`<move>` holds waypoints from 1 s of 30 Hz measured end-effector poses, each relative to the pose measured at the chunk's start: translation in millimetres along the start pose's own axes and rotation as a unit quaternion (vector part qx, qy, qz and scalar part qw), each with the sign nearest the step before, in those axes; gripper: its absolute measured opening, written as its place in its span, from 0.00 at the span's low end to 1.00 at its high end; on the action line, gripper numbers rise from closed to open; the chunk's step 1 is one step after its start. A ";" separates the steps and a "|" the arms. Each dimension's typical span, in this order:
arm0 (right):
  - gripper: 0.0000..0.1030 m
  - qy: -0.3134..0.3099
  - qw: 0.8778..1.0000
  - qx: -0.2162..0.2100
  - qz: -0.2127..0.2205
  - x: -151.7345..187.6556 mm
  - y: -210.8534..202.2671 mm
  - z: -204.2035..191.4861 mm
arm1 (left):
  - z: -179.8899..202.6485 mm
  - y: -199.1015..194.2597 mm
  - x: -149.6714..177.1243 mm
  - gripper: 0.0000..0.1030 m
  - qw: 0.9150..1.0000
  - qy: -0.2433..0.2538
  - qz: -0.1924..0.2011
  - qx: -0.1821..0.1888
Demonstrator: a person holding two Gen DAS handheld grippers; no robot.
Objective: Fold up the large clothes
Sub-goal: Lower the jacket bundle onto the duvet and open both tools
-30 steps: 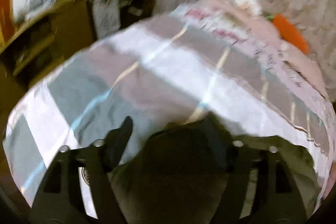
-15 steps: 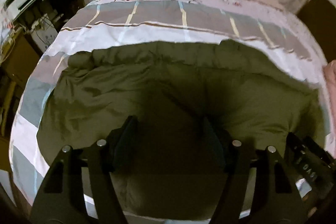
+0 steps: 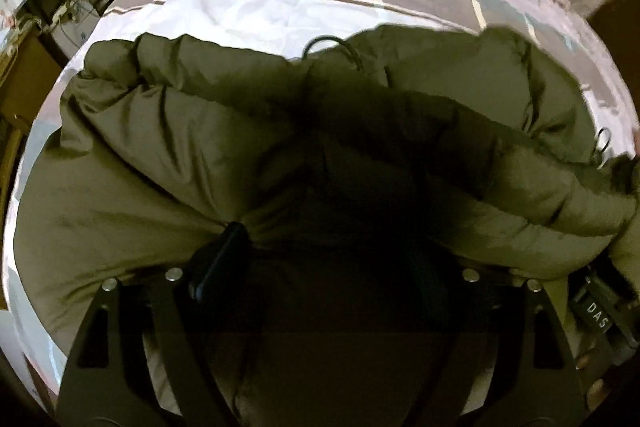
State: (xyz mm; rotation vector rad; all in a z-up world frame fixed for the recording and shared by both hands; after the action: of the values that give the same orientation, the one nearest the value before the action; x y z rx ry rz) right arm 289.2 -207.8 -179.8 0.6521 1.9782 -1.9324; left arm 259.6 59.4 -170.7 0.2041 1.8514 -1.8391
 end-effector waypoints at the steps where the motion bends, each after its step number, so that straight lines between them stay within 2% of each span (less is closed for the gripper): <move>1: 0.85 0.012 1.000 0.006 0.000 -2.4 -10.1 1.7 | -3.1 -7.3 -2.1 0.76 1.000 -0.015 0.008 0.009; 3: 0.77 0.017 0.999 0.008 0.029 -7.4 -32.8 -2.6 | -5.0 -22.9 -7.1 0.75 0.999 -0.027 0.036 0.018; 6: 0.77 -0.013 0.994 0.019 0.103 -17.3 -60.2 -14.8 | -3.5 -45.3 -14.0 0.75 0.995 -0.014 0.097 0.002; 8: 0.77 -0.026 0.994 0.032 0.102 -20.2 -53.9 -14.6 | -12.9 -38.6 -17.7 0.75 0.996 -0.026 0.080 0.000; 10: 0.77 -0.020 0.996 0.046 0.072 -18.5 -31.8 -4.2 | -32.5 -25.4 -19.1 0.77 0.997 -0.054 0.053 -0.007; 12: 0.77 0.016 0.999 0.011 0.040 -11.6 -12.1 15.3 | -53.2 -15.2 -17.7 0.78 0.996 -0.079 0.039 -0.010; 13: 0.77 0.049 0.998 -0.017 0.043 -13.8 -16.2 27.8 | -64.6 -14.8 -18.0 0.76 0.994 -0.099 0.036 0.010; 14: 0.76 0.068 0.996 -0.027 0.047 -17.9 -21.5 35.9 | -76.0 -20.8 -19.4 0.73 0.992 -0.121 0.041 0.021; 16: 0.75 0.111 0.991 -0.036 0.071 -26.4 -41.5 55.7 | -91.6 -37.2 -27.1 0.72 0.987 -0.146 0.067 0.017; 18: 0.75 0.134 0.987 -0.003 0.093 -28.1 -61.2 76.4 | -101.1 -51.6 -29.3 0.73 0.985 -0.144 0.093 -0.010; 20: 0.75 0.140 0.986 0.034 0.083 -24.0 -64.8 92.1 | -111.5 -52.4 -26.4 0.74 0.985 -0.142 0.092 -0.039; 24: 0.75 0.103 0.991 0.084 0.035 -12.5 -28.2 103.3 | -123.6 -23.0 -16.9 0.74 0.989 -0.132 0.033 -0.058; 27: 0.76 0.108 0.990 0.073 0.048 -8.9 -30.1 106.8 | -123.9 -19.0 -14.6 0.74 0.990 -0.132 0.013 -0.048; 29: 0.76 0.129 0.987 0.047 0.078 -7.6 -57.0 109.7 | -122.5 -42.1 -17.2 0.75 0.990 -0.135 0.034 -0.019; 30: 0.76 0.131 0.986 0.032 0.096 -6.7 -73.5 108.6 | -119.4 -52.3 -18.0 0.79 0.991 -0.129 0.046 -0.011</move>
State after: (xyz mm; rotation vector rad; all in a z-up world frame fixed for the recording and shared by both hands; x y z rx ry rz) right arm 246.4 -315.9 -118.8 1.1222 1.9205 -1.8788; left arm 221.2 175.7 -122.6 0.0406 1.6553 -1.6946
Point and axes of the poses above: each gripper's, at about its wrist camera, not at the fingertips, and y roughly the way its jaws point, z to its right, x to its underside, the point moved 1 cm from there along y, roughly the way its jaws point, and after that the axes turned 5 degrees about z, right-handed, at the moved point
